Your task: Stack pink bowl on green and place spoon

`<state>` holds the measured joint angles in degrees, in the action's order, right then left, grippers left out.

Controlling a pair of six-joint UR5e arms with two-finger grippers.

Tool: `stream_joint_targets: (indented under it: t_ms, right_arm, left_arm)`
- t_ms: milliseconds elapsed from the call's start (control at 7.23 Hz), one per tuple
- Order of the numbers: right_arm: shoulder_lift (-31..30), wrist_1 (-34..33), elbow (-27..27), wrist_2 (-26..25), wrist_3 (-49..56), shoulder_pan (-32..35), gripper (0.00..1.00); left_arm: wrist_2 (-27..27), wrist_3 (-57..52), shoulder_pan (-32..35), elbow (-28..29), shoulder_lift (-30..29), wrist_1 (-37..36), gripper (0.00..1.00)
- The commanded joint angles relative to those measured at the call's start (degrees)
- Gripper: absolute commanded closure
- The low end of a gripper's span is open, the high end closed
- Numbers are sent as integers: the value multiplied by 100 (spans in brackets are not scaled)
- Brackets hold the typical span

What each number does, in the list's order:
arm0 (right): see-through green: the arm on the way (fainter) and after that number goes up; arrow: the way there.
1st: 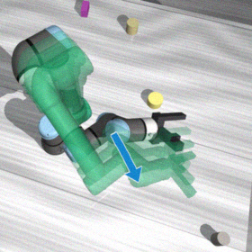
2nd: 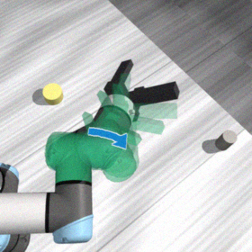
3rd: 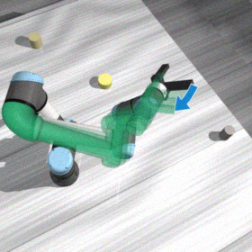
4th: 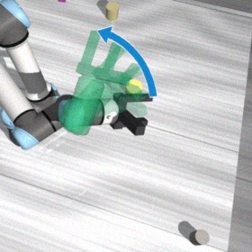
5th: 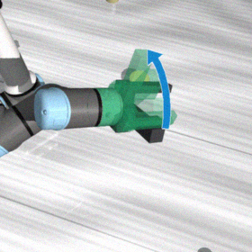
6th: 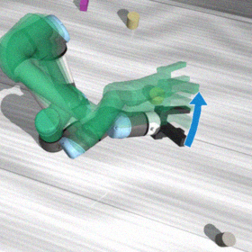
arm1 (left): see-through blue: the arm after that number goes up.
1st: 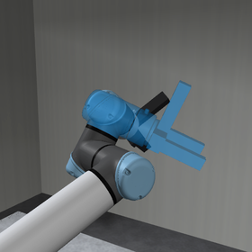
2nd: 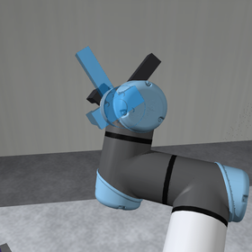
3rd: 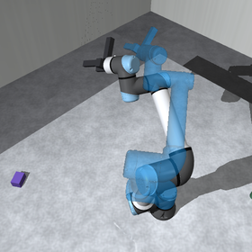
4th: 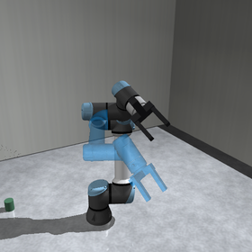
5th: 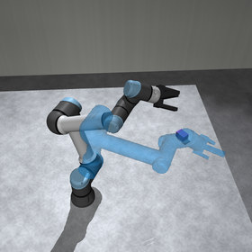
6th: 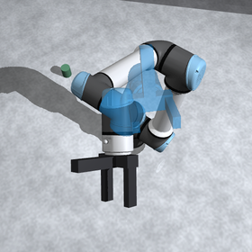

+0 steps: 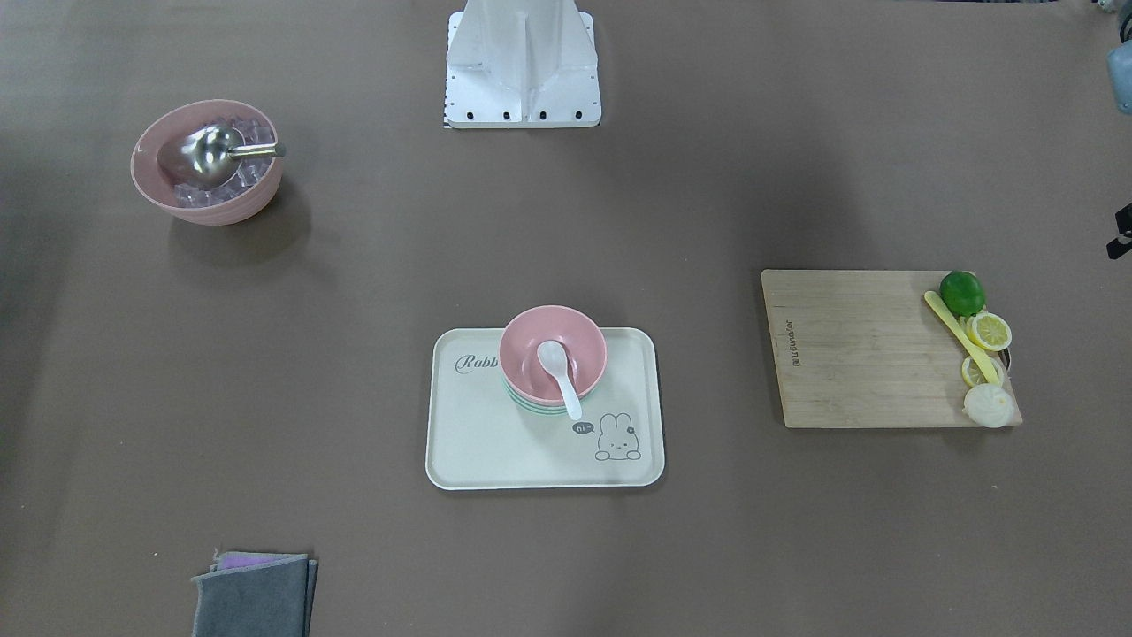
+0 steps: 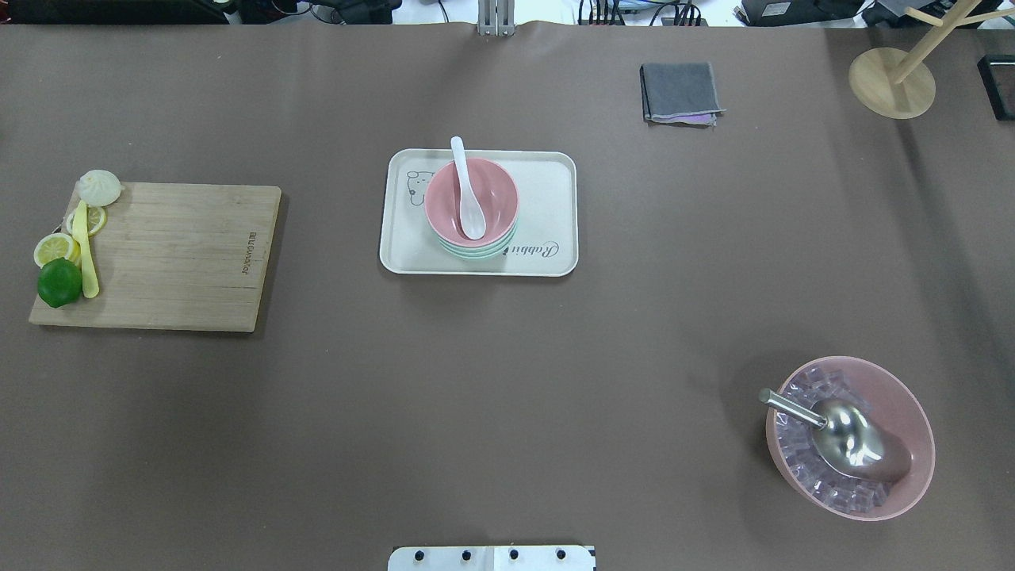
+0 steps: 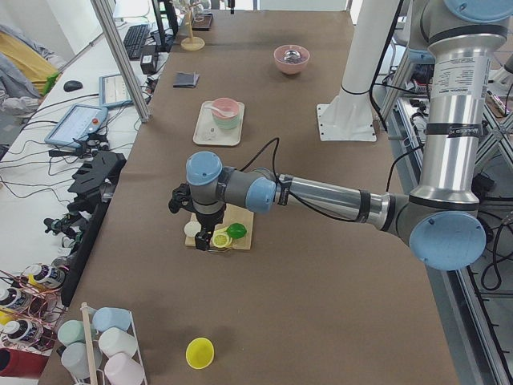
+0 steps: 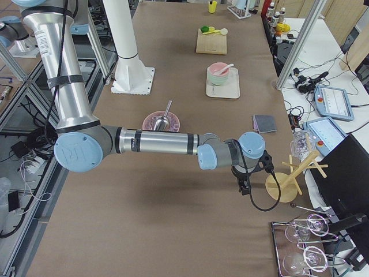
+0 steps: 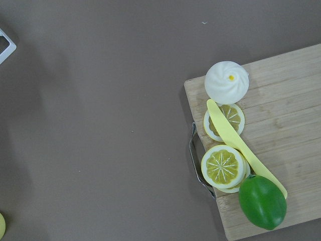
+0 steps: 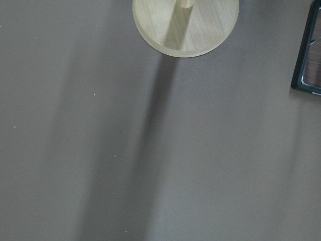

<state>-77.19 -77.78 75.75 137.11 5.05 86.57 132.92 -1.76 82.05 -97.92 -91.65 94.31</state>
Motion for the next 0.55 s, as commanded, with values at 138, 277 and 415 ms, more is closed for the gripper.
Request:
stream_joint_targets:
  t_ms: [138,277,415]
  right_arm:
    - [-6,8,1,9,-13,0,0]
    - [-6,8,1,9,-13,0,0]
    - [-6,8,1,9,-13,0,0]
  left_arm:
    - [-3,-17,-4,-16,-11,0,2]
    - [-12,-17,-4,-34,-28,0,2]
    - [6,0,-4,-51,-11,9,2]
